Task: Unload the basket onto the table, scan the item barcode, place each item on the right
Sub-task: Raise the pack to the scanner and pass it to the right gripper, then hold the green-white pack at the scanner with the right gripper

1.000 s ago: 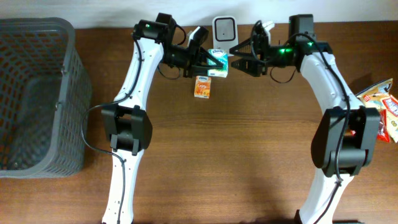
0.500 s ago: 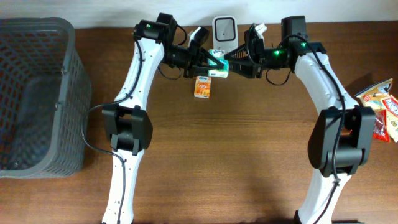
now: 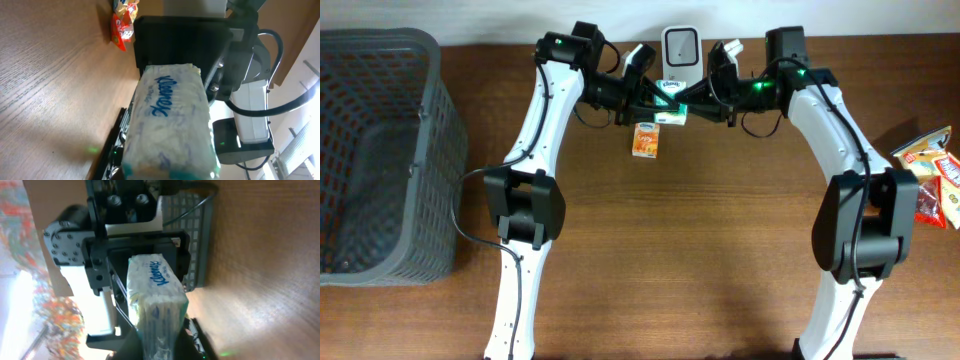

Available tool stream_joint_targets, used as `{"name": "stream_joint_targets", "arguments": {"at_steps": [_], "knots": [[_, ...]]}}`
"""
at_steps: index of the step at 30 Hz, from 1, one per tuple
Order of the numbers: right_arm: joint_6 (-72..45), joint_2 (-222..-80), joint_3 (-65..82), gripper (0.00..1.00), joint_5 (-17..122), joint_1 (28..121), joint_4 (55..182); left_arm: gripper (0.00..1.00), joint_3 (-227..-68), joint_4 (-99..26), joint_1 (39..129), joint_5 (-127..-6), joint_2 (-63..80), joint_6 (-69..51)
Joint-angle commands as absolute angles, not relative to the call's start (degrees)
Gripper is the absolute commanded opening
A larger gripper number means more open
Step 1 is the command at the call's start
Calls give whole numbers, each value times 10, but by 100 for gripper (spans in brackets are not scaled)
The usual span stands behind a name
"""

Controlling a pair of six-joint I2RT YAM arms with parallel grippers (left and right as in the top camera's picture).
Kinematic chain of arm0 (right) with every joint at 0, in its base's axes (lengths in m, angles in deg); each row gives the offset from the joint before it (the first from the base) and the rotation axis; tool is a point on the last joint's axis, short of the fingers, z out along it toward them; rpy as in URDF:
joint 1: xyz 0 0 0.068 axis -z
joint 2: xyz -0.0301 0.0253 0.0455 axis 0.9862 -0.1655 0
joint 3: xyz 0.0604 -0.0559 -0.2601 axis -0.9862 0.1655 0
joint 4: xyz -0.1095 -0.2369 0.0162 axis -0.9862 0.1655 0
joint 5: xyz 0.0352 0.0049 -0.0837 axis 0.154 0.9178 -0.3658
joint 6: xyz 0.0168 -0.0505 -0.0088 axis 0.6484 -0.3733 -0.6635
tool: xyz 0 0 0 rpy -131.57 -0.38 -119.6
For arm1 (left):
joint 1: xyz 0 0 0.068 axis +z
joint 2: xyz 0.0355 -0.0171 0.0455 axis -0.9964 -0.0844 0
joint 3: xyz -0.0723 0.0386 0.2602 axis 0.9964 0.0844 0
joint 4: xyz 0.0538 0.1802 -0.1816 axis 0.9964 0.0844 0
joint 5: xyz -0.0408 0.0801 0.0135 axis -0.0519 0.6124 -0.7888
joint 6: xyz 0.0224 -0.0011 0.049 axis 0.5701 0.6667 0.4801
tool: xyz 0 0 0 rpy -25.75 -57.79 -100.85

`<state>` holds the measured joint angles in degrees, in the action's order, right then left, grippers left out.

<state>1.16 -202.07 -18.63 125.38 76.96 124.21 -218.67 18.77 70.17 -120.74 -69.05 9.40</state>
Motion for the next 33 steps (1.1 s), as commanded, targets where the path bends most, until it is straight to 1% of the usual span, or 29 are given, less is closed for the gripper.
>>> {"name": "stream_joint_targets", "arguments": {"at_steps": [1, 3, 4, 5, 6, 7, 8, 9, 10, 12, 16, 18, 21, 22, 26, 30, 33], "knots": [[40, -2028, -186, 4, 1186, 764, 1245, 73, -2195, 185, 698, -1200, -673, 97], [47, -2028, -187, 4, 1155, 764, 1243, 93, -2195, 183, 698, -1160, -673, 98], [48, -2028, -187, 4, 1143, 767, 1240, 99, -2195, 178, 698, -1126, -673, 97], [48, -2027, -193, 4, 1136, 775, 1240, 99, -2195, 170, 698, -1072, -673, 94], [48, -2027, -199, 4, 1126, 782, 1241, 99, -2195, 166, 698, -992, -673, 66], [48, -2027, -207, 4, 1108, 789, 1241, 99, -2195, 166, 698, -939, -673, 49], [48, -2027, -221, 4, 1072, 797, 1246, 99, -2195, 166, 698, -850, -673, 35], [48, -2027, -239, 4, 1012, 804, 1260, 99, -2195, 167, 698, -780, -673, 21], [47, -2027, -256, 4, 964, 810, 1281, 99, -2195, 173, 698, -674, -673, -15], [32, -2027, -300, 4, 837, 812, 1319, 99, -2195, 188, 698, -548, -673, -48], [-20, -2027, -366, 4, 602, 787, 1354, 99, -2195, 190, 698, -522, -673, -48], [-42, -2027, -377, 4, 487, 757, 1340, 99, -2195, 189, 698, -497, -673, -48], [-63, -2035, -377, 4, 274, 688, 1307, 99, -2194, 190, 698, -471, -673, -48], [-63, -2040, -377, 4, 240, 673, 1295, 99, -2194, 190, 698, -471, -673, -47], [-74, -2062, -377, 4, 218, 637, 1244, 99, -2194, 192, 695, -433, -673, -48], [-74, -2093, -377, 4, 222, 621, 1168, 99, -2194, 194, 688, -433, -673, -48], [-74, -2111, -377, 4, 250, 619, 1132, 99, -2194, 194, 684, -433, -673, -48]]}}
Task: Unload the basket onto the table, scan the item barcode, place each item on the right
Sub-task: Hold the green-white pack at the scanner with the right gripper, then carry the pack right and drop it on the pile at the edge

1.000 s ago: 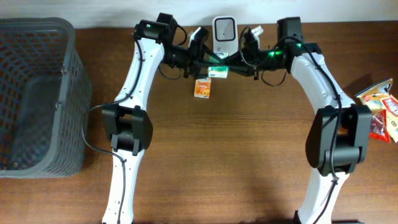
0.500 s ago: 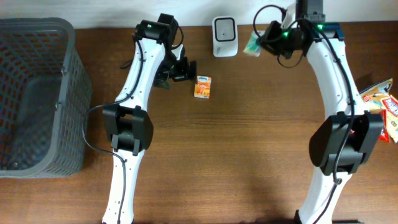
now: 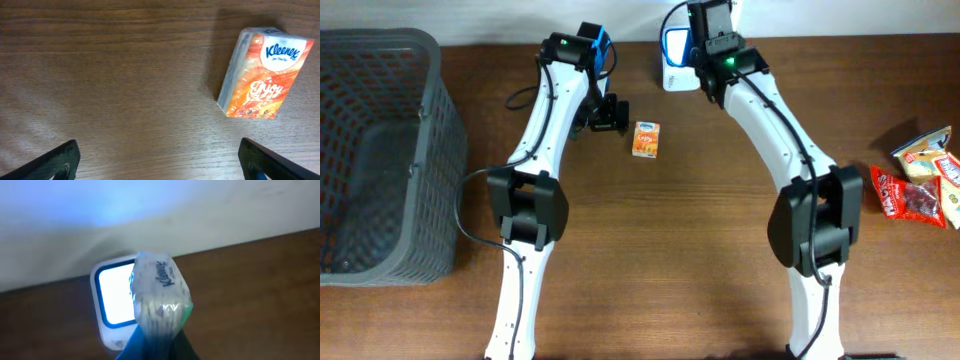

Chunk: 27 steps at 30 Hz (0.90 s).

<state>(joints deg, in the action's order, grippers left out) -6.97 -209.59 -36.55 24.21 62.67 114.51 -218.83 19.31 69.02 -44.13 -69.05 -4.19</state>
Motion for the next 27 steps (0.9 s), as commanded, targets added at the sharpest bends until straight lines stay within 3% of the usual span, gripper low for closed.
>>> {"name": "stream_joint_targets", "arguments": {"at_steps": [1, 7, 19, 23, 27], "knots": [[-74, -2118, -377, 4, 250, 618, 1127, 99, -2194, 194, 683, -433, -673, -48], [-73, -2128, -376, 4, 309, 616, 1103, 99, -2194, 192, 683, -433, -673, -48], [-72, -2113, -368, 4, 296, 615, 1118, 99, -2194, 192, 683, -433, -673, -48], [56, -2031, -368, 4, 212, 657, 1213, 99, -2194, 200, 683, -433, -673, -48], [84, -1975, -368, 4, 216, 769, 1352, 99, -2194, 210, 683, -440, -673, -48]]}}
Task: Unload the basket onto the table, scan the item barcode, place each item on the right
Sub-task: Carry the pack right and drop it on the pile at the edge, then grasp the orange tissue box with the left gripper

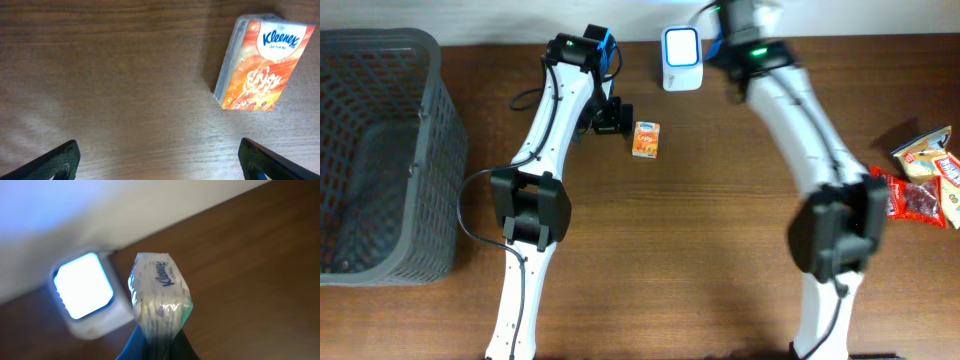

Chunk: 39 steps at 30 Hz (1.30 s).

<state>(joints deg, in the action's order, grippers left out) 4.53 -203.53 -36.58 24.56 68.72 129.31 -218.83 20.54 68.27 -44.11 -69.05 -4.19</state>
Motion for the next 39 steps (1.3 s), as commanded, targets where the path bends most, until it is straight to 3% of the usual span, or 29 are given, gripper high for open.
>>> {"name": "stream_joint_targets", "arguments": {"at_steps": [1, 6, 12, 13, 14, 17, 25, 28, 35, 37, 38, 39], "knots": [[84, -1975, -368, 4, 216, 797, 1392, 99, -2194, 209, 683, -448, -673, -48], [84, -1991, -366, 4, 216, 935, 1557, 99, -2194, 208, 683, -452, -673, -48], [84, -1998, -321, 4, 215, 1044, 1552, 99, -2194, 209, 683, -452, -673, -48], [84, -1998, -314, 18, 216, 1062, 1545, 99, -2194, 209, 683, -452, -673, -48], [84, -1998, -313, 59, 219, 1074, 1546, 100, -2194, 209, 683, -452, -673, -48], [84, -1998, -313, 97, 266, 1093, 1545, 100, -2194, 202, 683, -453, -673, -48], [79, -1999, -313, 99, 405, 1071, 1542, 99, -2193, 194, 678, -454, -674, -47], [56, -1999, -312, 99, 489, 1036, 1542, 99, -2193, 170, 660, -505, -683, -17], [56, -1999, -312, 99, 495, 952, 1541, 100, -2193, 116, 641, -505, -730, -17], [56, -1999, -312, 99, 495, 939, 1541, 89, -2193, 114, 641, -505, -739, -17], [56, -1999, -312, 98, 495, 936, 1541, 70, -2193, 112, 641, -505, -743, -17], [56, -1999, -312, 99, 495, 935, 1541, 40, -2193, 110, 641, -505, -747, -17]]}}
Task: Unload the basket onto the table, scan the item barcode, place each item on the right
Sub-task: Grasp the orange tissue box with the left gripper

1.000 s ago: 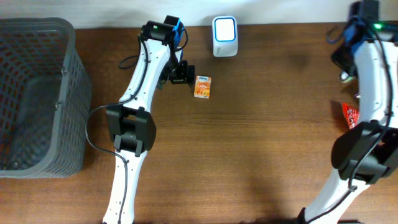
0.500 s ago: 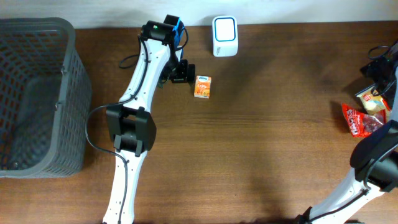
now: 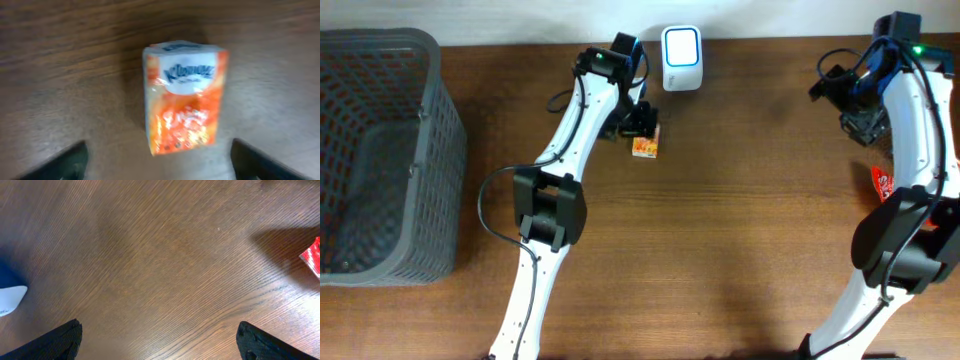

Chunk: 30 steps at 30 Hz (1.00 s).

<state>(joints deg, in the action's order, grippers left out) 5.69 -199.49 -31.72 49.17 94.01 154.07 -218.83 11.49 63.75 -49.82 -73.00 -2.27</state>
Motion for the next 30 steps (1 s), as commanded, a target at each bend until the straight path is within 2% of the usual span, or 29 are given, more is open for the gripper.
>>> {"name": "stream_joint_targets", "arguments": {"at_steps": [1, 3, 7, 9, 10, 18, 23, 27, 30], "knots": [[56, -1999, -312, 99, 495, 935, 1541, 28, -2193, 109, 640, -505, -754, -17], [56, -1999, -312, 99, 495, 936, 1541, 31, -2193, 108, 638, -505, -770, -17], [56, -1999, -312, 99, 495, 936, 1541, 28, -2193, 108, 638, -505, -788, -17], [56, -1999, -312, 99, 495, 936, 1541, 18, -2193, 110, 638, -514, -789, -17], [56, -1999, -312, 99, 495, 936, 1541, 0, -2193, 111, 638, -516, -789, -17], [56, -1999, -312, 99, 495, 936, 1541, 0, -2218, 143, 634, -503, -786, -13], [56, -1999, -312, 99, 495, 936, 1541, 0, -2354, 243, 617, -273, -769, -13], [56, -1999, -312, 99, 495, 936, 1541, 0, -2354, 257, 568, -48, -771, -57], [56, -1999, -312, 99, 495, 936, 1541, 0, -2323, 264, 540, 2, -772, -86]]}}
